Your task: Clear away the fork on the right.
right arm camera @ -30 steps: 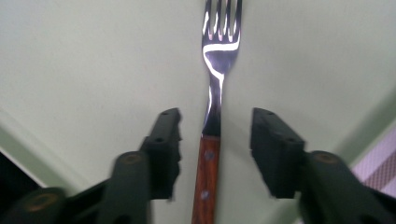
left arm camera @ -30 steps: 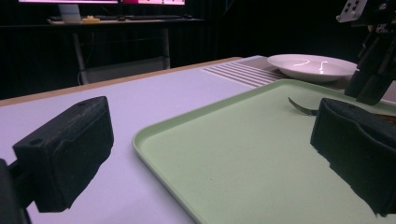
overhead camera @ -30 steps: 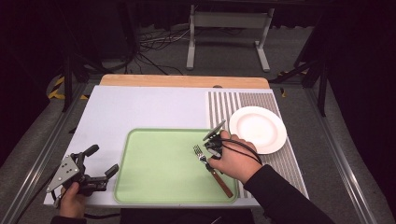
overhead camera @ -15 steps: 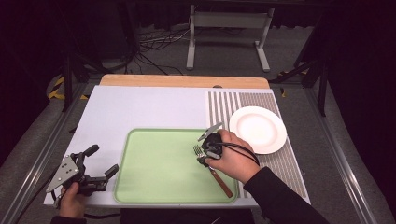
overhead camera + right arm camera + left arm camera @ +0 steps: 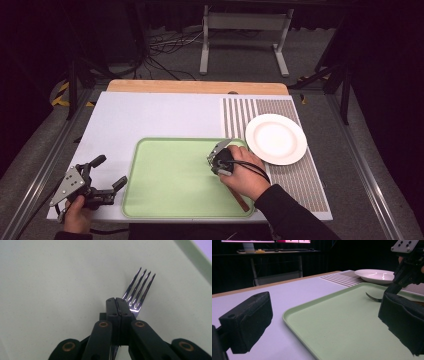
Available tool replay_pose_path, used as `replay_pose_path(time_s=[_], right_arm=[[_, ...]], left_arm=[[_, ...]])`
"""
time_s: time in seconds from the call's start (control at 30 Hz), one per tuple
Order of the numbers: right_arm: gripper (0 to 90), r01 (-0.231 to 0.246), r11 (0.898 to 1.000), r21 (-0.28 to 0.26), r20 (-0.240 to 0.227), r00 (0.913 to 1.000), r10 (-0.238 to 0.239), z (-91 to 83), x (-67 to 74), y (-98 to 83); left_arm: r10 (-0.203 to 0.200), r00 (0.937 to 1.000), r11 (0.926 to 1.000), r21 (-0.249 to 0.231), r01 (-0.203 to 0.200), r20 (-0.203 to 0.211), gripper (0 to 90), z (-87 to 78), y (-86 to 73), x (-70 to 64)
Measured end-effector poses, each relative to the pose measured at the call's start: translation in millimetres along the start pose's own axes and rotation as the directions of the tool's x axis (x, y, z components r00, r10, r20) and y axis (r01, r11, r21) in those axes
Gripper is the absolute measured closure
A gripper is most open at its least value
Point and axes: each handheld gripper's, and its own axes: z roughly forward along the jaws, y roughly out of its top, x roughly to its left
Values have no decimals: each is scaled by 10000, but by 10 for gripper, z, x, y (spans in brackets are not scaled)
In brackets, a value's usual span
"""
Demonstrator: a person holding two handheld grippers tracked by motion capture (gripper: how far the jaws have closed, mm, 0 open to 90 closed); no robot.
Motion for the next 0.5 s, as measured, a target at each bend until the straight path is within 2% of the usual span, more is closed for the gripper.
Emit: replay_pose_path(time_s=[0.5], right_arm=[[900,-103,9992,392,-66,9999,105,98,-1,-45]], left_arm=[[-7,10000,10000,13,7,-10,1,1,0,-1]])
